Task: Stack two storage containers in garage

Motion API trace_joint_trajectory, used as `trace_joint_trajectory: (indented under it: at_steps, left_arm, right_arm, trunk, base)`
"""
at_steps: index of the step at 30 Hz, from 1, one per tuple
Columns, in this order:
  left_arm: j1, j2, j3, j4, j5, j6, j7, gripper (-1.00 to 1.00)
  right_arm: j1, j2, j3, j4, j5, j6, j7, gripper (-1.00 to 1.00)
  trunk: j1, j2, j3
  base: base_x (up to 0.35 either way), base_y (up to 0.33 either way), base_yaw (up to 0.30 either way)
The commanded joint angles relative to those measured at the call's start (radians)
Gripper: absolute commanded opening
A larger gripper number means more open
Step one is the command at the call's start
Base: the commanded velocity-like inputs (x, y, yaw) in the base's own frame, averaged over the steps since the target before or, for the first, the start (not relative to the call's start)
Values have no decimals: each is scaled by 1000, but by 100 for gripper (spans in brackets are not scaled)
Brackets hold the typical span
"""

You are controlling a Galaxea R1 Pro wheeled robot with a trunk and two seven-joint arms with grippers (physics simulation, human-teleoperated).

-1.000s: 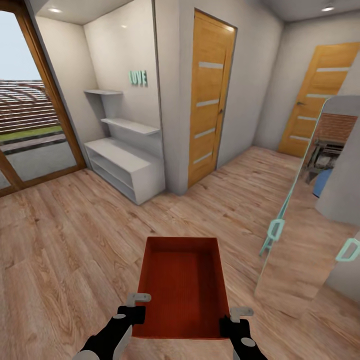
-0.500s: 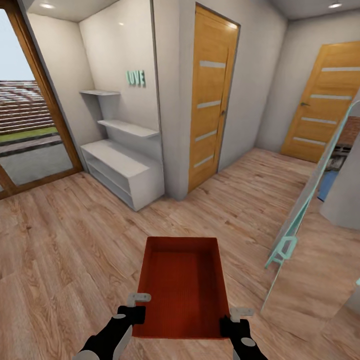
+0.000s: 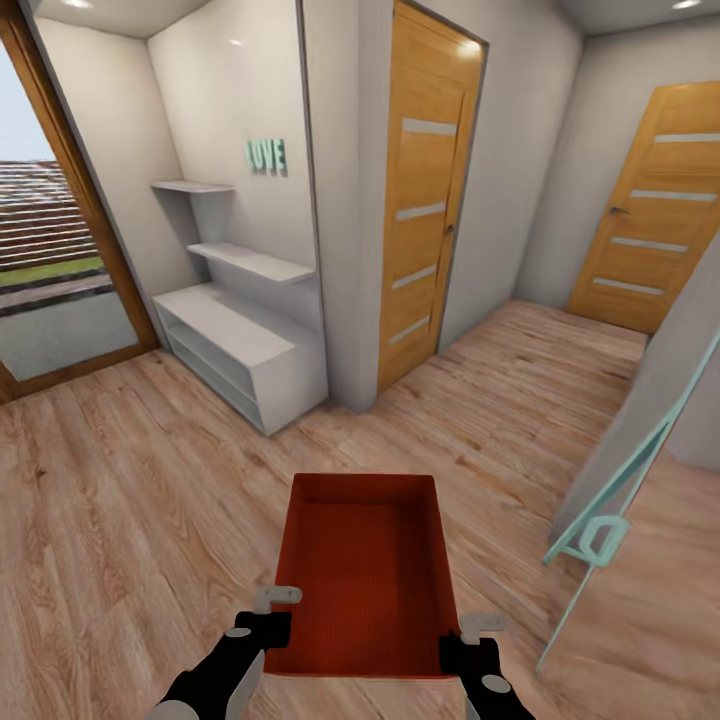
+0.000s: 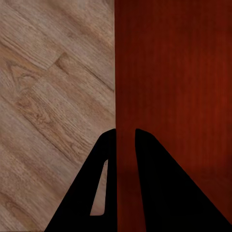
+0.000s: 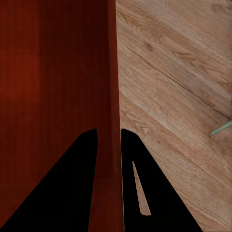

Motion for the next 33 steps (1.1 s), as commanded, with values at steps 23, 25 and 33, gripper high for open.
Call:
trace_joint_trajectory:
  at_steps: [23,25,33]
  left_arm:
    - [-1,-8,-12,-5,0,6,-31,-100]
    - [-1,-8,-12,-5,0,6,-31,-100]
    - [-1,-8,-12,-5,0,6,-31,-100]
  right_arm:
    - [0,1,-6,4,4,12,-15,-100]
    - [0,1,-6,4,4,12,-15,-100]
    - [0,1,-6,4,4,11,-16,-100]
  trunk:
    - [1,-1,-1]
    - [1,-1,-1]
    - [1,-1,-1]
  base:
    - [336,0,0]
    - [336,0,0]
    - [336,0,0]
